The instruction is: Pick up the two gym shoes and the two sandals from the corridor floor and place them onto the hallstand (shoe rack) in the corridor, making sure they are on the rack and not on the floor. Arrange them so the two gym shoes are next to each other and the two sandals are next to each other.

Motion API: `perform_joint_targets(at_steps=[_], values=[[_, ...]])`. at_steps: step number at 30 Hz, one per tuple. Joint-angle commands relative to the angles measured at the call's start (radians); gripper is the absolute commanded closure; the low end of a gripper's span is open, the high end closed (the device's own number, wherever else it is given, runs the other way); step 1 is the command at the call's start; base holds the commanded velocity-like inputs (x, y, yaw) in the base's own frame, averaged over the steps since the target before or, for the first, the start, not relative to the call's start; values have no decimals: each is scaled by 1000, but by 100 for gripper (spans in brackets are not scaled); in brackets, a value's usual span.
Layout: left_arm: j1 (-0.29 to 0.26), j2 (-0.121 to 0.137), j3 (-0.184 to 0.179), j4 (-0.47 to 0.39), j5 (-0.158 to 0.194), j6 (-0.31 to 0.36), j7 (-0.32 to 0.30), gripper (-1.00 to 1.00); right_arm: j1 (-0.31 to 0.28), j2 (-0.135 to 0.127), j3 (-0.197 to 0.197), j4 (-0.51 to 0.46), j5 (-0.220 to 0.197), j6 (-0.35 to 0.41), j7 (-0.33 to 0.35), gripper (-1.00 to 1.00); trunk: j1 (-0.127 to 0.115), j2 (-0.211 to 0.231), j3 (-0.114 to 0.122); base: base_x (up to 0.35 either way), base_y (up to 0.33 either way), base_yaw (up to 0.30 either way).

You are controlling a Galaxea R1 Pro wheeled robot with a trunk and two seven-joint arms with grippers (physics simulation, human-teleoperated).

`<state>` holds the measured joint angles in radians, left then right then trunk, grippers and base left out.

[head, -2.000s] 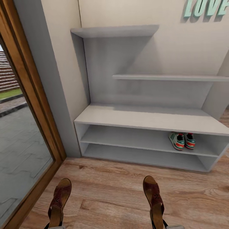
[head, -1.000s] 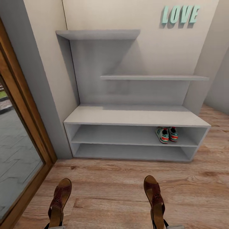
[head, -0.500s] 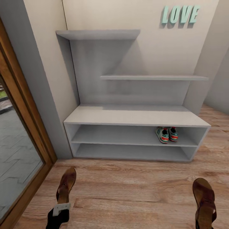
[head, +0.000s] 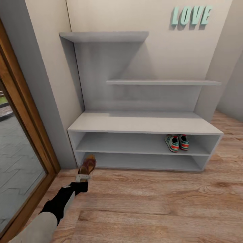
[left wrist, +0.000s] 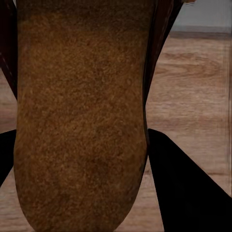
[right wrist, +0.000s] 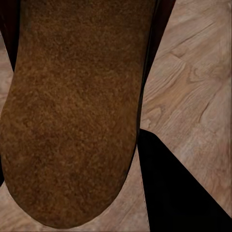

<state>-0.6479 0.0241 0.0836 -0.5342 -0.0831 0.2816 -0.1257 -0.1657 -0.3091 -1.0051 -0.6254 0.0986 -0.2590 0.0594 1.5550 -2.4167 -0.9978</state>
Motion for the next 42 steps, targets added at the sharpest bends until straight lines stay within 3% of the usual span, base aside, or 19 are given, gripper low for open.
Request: perform_joint_targets(at_steps=[1,7,11,17,22,30,42], values=[[-12,-1,7,-7,-11,16,-10,100,-2,1,-7,-1,7,-2,7,100,0,-1,-1,0,0,0],[-60,-2,5,-10,-13,68,-17,100,-2,3,-6,-12,7,1,8,100,0,-1,-1,0,0,0],[-62,-2,4,-76,-14,123,-18,100,-2,4,-8,-13,7,22,7,100,0,-1,-2,0,0,0],[-66,-12,2,-153,-15,202,-16,100,-2,3,-14,-14,8,37,7,100,23,-43,-29,0,0,0],[-66,-16,4,-202,-21,210,4,100,-2,2,-15,-14,9,38,7,100,42,-78,-52,0,0,0],[-63,-29,6,-205,-12,208,144,100,-2,2,-15,-14,10,38,7,100,48,-85,-92,0,0,0],[-53,-36,3,-205,-14,202,151,100,-2,0,-12,-16,11,34,6,100,48,-85,-101,16,0,0]])
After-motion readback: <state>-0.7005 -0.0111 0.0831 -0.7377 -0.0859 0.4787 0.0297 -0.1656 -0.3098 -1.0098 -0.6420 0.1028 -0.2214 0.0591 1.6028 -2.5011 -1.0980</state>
